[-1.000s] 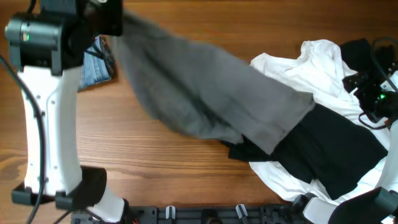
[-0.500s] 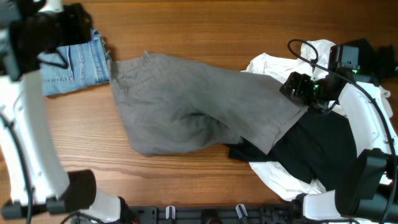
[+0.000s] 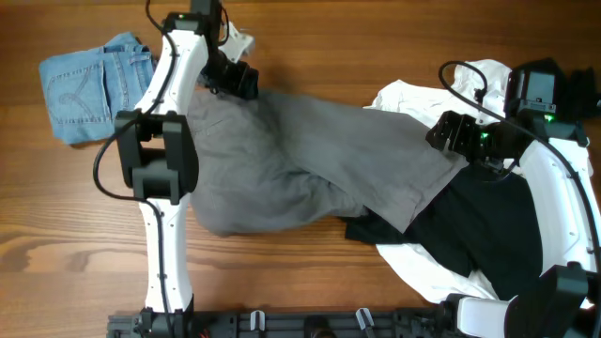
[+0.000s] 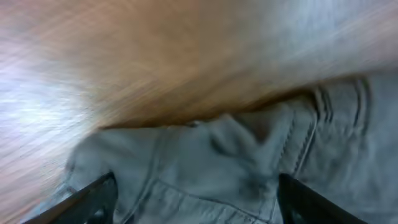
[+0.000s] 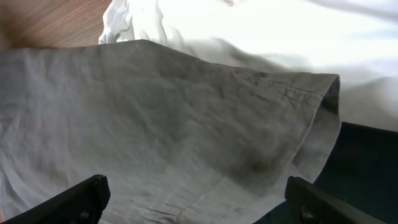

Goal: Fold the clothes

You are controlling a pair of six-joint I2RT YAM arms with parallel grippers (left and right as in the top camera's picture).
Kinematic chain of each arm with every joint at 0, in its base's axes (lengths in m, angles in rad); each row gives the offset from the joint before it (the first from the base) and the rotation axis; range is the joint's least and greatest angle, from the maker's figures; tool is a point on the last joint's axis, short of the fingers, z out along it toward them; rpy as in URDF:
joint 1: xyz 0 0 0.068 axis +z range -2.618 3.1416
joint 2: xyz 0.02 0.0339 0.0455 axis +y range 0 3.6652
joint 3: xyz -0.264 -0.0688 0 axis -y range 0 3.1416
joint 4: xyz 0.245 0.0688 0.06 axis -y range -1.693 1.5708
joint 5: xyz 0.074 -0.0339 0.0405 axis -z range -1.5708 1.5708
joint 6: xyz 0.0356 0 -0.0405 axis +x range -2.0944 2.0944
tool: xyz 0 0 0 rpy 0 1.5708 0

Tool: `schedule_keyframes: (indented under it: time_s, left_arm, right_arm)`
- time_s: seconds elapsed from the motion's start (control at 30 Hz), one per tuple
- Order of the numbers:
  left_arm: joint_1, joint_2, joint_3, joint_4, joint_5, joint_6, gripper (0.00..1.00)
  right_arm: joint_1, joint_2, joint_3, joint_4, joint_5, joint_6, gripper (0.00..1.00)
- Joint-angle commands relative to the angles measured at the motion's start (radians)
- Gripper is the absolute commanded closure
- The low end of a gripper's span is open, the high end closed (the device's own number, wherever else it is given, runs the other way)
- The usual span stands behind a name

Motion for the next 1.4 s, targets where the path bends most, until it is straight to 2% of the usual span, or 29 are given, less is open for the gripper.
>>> schedule_keyframes:
  time_s: [0.0, 0.03, 0.07, 0.1, 0.2, 0.3, 0.33, 0.4, 0.43, 0.53, 0.6, 0.67, 0.7, 0.73, 0.77, 0.8, 0.83, 0.87, 0.9, 0.93, 1.0, 1.07, 1.13, 1.2, 1.3, 1.37]
  left_arm:
    - [-0.004, 0.041, -0.040, -0.026, 0.101, 0.093, 0.30]
    - [-0.005, 0.041, -0.041, -0.036, 0.101, 0.093, 0.44]
    - [-0.005, 0.041, -0.041, -0.046, 0.100, 0.093, 0.73]
    - [-0.003, 0.037, -0.041, -0.066, 0.084, 0.092, 0.96]
    - [0.033, -0.023, 0.005, -0.114, -0.126, -0.106, 0.96]
    - [0.112, -0.122, 0.098, -0.142, -0.243, -0.260, 0.96]
    - [0.165, -0.187, 0.128, -0.128, -0.206, -0.313, 0.96]
    - [0.214, -0.257, 0.129, -0.084, -0.045, -0.299, 0.96]
    - [0.233, -0.280, 0.129, -0.074, -0.077, -0.333, 0.96]
    - [0.314, -0.289, 0.129, -0.136, -0.368, -0.569, 0.96]
    - [0.382, -0.294, 0.129, -0.159, -0.355, -0.644, 0.96]
    - [0.439, -0.300, 0.129, -0.159, -0.220, -0.632, 0.96]
    - [0.455, -0.301, 0.129, -0.158, -0.118, -0.578, 0.94]
    - [0.460, -0.301, 0.129, -0.167, -0.055, -0.537, 0.79]
    - [0.459, -0.301, 0.129, -0.174, -0.029, -0.517, 0.70]
    - [0.455, -0.307, 0.130, -0.183, 0.012, -0.489, 0.63]
    - [0.452, -0.319, 0.130, -0.188, 0.058, -0.464, 0.60]
    - [0.449, -0.346, 0.130, -0.192, 0.128, -0.449, 0.58]
    - [0.446, -0.383, 0.130, -0.192, 0.188, -0.450, 0.57]
    - [0.444, -0.407, 0.130, -0.191, 0.222, -0.450, 0.56]
    - [0.422, -0.486, 0.130, -0.192, 0.266, -0.450, 0.52]
    - [0.383, -0.564, 0.129, -0.199, 0.265, -0.447, 0.43]
    - [0.334, -0.628, 0.130, -0.200, 0.265, -0.431, 0.22]
    - [0.277, -0.672, 0.129, -0.208, 0.262, -0.431, 0.20]
    - [0.235, -0.678, 0.129, -0.220, 0.261, -0.431, 0.16]
    - [0.214, -0.678, 0.127, -0.224, 0.234, -0.428, 0.17]
  right_arm:
    - [0.002, -0.009, -0.006, 0.000, -0.008, -0.014, 0.05]
    - [0.002, -0.009, -0.006, 0.000, -0.008, -0.014, 0.04]
    - [0.002, -0.009, -0.006, 0.001, -0.008, -0.014, 0.04]
    - [0.001, -0.009, -0.006, 0.003, -0.008, -0.014, 0.04]
    - [0.001, -0.009, -0.006, 0.005, -0.008, -0.014, 0.04]
    - [0.002, -0.009, -0.006, 0.016, -0.008, -0.015, 0.05]
    - [0.002, -0.009, -0.006, 0.018, -0.008, -0.015, 0.05]
    - [0.001, -0.009, -0.006, 0.031, -0.008, -0.015, 0.04]
    - [0.001, -0.009, -0.006, 0.034, -0.008, -0.014, 0.04]
    - [0.002, -0.009, -0.006, 0.023, -0.008, -0.016, 0.01]
    - [0.002, -0.006, -0.007, 0.014, -0.009, -0.017, 0.01]
    - [0.024, 0.002, -0.012, 0.020, -0.055, -0.094, 0.02]
    - [0.063, 0.012, -0.028, 0.046, -0.100, -0.138, 0.02]
    - [0.106, 0.021, -0.050, 0.076, -0.105, -0.148, 0.02]
    - [0.158, 0.037, -0.077, 0.111, -0.087, -0.148, 0.02]
    - [0.228, 0.066, -0.110, 0.154, -0.075, -0.151, 0.12]
    - [0.284, 0.097, -0.136, 0.191, -0.076, -0.172, 0.26]
    - [0.347, 0.144, -0.155, 0.224, -0.047, -0.183, 0.48]
    - [0.382, 0.199, -0.161, 0.257, 0.003, -0.137, 0.76]
    - [0.391, 0.248, -0.161, 0.290, 0.044, -0.083, 0.81]
    - [0.364, 0.357, -0.161, 0.385, 0.107, 0.013, 0.85]
    - [0.255, 0.454, -0.159, 0.490, 0.181, 0.120, 0.87]
    - [0.026, 0.510, -0.145, 0.558, 0.209, 0.199, 0.88]
    - [-0.235, 0.509, -0.105, 0.596, 0.190, 0.184, 0.89]
    - [-0.473, 0.509, -0.002, 0.593, 0.179, 0.109, 0.87]
    - [-0.606, 0.504, 0.106, 0.568, 0.171, 0.089, 0.81]
